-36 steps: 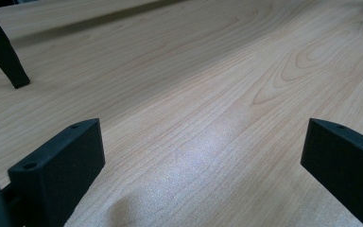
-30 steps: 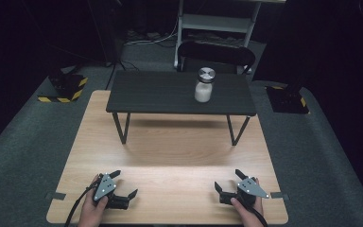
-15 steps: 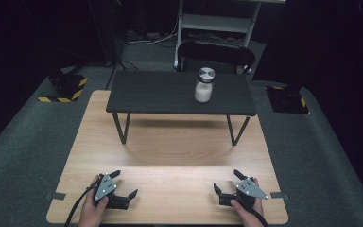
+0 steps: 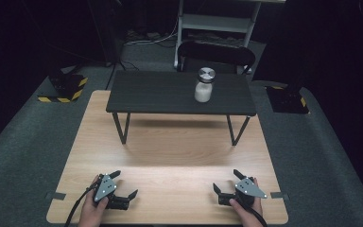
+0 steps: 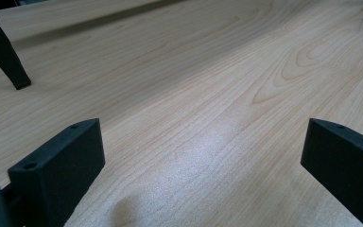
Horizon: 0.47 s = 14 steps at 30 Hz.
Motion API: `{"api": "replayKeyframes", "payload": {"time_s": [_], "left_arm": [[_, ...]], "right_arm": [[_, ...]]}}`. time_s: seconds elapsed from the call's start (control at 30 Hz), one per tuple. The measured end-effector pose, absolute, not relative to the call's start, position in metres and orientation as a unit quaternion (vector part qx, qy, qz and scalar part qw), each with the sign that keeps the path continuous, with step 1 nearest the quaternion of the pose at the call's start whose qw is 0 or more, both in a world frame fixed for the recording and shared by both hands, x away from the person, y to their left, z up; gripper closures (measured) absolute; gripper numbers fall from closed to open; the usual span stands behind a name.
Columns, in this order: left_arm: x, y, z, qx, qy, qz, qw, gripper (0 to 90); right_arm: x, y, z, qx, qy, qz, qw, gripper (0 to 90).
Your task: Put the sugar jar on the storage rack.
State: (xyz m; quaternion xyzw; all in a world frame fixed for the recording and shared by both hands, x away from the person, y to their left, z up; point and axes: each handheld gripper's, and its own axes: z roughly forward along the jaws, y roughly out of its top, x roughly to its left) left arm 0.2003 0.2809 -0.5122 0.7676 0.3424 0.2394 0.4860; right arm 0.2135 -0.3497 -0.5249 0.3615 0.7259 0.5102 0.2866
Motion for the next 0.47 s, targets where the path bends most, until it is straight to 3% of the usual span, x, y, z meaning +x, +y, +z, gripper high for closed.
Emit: {"api": "replayKeyframes", "payload": {"time_s": [0.47], "left_arm": [[0.2035, 0.2807, -0.5114, 0.769, 0.344, 0.236, 0.485, 0.4]], "right_arm": [[0.2096, -0.3513, -0.5271, 0.363, 0.720, 0.515, 0.291, 0.3]]}}
